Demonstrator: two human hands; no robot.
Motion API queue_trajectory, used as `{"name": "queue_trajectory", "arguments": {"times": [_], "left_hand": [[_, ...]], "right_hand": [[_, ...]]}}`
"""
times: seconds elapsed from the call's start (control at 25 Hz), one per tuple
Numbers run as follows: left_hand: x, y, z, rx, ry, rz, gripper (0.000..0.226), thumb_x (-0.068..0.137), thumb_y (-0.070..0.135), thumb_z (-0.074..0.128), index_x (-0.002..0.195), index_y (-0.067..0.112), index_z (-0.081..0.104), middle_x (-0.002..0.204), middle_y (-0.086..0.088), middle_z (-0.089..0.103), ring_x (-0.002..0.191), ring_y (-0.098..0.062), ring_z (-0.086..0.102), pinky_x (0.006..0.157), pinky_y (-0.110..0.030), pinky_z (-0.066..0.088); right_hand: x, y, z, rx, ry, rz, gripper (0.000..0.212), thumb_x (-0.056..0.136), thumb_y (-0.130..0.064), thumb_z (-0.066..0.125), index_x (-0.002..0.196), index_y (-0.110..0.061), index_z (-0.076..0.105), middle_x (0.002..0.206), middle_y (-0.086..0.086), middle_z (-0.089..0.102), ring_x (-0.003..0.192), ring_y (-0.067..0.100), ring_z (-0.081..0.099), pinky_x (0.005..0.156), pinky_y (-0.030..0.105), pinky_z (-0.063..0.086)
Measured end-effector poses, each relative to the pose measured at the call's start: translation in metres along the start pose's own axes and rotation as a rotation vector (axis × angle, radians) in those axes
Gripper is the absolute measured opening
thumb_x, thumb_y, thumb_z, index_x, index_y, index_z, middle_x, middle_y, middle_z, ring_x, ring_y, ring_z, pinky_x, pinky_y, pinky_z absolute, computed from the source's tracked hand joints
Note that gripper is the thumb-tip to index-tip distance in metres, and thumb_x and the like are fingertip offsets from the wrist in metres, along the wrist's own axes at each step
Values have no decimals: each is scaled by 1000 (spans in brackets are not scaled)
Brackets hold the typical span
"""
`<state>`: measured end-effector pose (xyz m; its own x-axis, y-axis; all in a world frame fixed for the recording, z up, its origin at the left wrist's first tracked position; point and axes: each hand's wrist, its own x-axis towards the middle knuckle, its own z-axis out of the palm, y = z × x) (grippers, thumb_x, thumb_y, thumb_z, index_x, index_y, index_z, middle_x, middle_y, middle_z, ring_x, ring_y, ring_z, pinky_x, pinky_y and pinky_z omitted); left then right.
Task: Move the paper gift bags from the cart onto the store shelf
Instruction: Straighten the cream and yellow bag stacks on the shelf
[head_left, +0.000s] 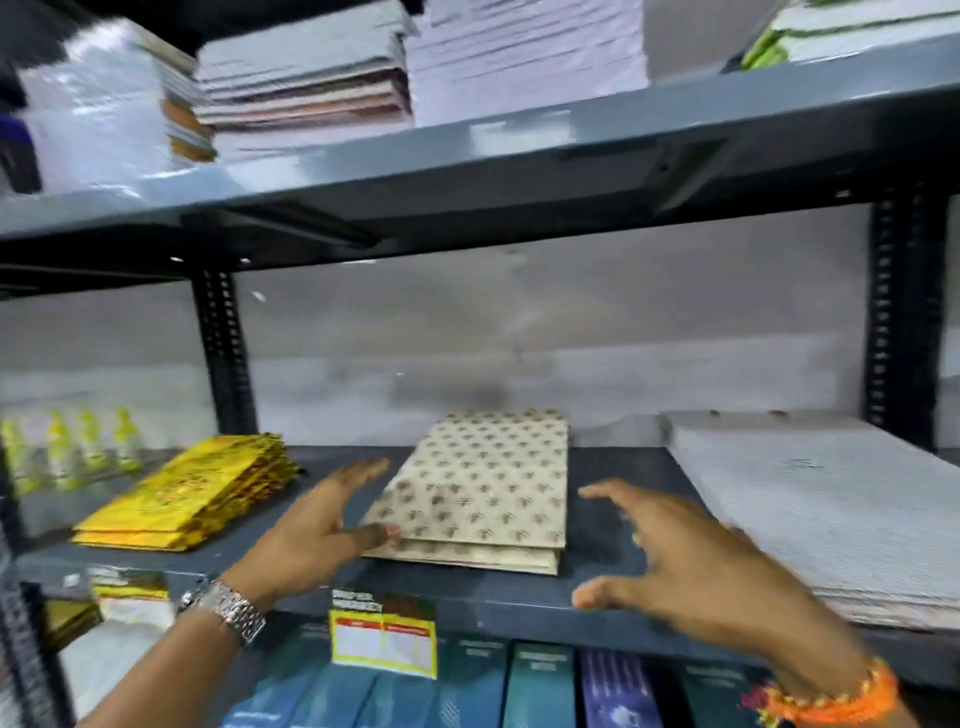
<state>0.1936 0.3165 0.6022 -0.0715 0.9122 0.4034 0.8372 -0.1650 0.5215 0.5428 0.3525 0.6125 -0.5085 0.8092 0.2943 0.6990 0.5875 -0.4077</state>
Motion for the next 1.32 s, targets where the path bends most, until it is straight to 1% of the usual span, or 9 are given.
{"name": "queue_trajectory", "arguments": {"times": [0.16,0.32,0.44,0.56,0.72,0.88,1.12,1.24,1.32], "left_hand": [[2,-24,-1,-102,-223,-57,74,72,43,79,139,38,49,133,15,63,123,-9,61,106,-41,48],[6,-35,1,81,-167,-14,66,76,31,76,137,39,52,112,10,74,105,-12,70,91,-39,56],[2,-36,0,212,-73,21,60,78,31,76,134,40,56,104,15,75,92,-3,71,81,-23,58],[-2,-35,3,137,-58,28,58,79,22,77,134,32,59,122,16,68,104,1,67,90,-23,56],[2,-36,3,172,-72,44,56,82,22,74,135,33,57,124,15,67,107,-1,66,92,-26,55],[9,-41,6,137,-97,10,56,84,20,72,136,32,57,133,10,63,122,-7,60,104,-29,50],[10,-45,8,126,-96,24,56,86,21,70,138,33,54,134,11,61,126,-9,57,105,-30,49],[2,-40,6,38,-133,24,58,88,24,66,144,29,49,126,6,67,121,-15,62,103,-38,49],[-12,-45,-5,9,-74,40,63,89,31,65,148,27,43,142,-2,55,133,-13,49,111,-39,40]], "right_hand": [[32,-26,50,106,95,47,100,68,-57,81,151,-31,31,148,-3,50,136,17,45,106,28,41],[42,-26,72,80,231,132,75,76,-45,80,141,-27,48,139,-5,57,134,16,44,103,27,39],[43,-29,76,48,259,144,57,82,-39,77,133,-31,55,134,-6,60,130,17,46,99,27,40],[41,-32,76,52,251,169,55,81,-37,79,132,-31,57,133,-6,63,126,18,51,103,32,43],[35,-37,78,71,235,192,61,79,-45,78,135,-30,55,133,-5,63,128,17,50,103,32,45],[32,-41,81,55,245,202,60,83,-38,77,137,-29,53,130,0,61,128,18,47,92,25,39],[30,-47,81,20,246,200,55,87,-32,73,138,-27,54,127,-1,65,124,18,48,87,23,38],[27,-44,71,57,193,220,63,83,-34,77,140,-30,49,125,-4,65,113,16,56,88,23,44],[25,-48,62,56,177,234,75,79,-41,79,144,-30,43,134,-2,61,115,19,59,94,29,47]]}}
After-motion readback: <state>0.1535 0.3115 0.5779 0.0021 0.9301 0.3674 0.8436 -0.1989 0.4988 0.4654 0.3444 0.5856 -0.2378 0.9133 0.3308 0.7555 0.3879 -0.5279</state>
